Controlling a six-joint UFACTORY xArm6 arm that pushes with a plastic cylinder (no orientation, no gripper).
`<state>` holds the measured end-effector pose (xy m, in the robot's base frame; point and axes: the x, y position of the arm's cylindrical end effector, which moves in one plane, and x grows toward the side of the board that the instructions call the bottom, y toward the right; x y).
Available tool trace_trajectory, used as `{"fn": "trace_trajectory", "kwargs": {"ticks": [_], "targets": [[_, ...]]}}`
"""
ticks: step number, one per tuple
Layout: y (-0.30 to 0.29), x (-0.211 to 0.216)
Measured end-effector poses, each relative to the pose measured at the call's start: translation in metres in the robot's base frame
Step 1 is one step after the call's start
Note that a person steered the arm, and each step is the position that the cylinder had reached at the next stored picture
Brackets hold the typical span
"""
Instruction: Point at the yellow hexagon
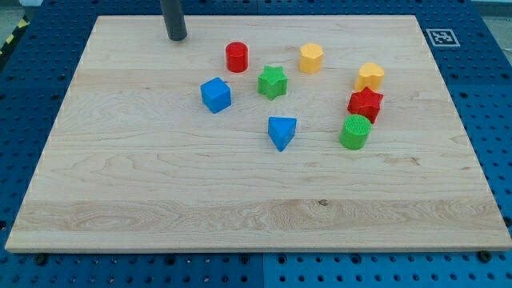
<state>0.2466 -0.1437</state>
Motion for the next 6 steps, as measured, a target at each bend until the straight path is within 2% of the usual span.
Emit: {"fn": "trace_trajectory", "kwargs": {"ticks": [1,4,6], "targets": [[0.000,0.000],[0.144,0.001],[0.157,0.030]]}}
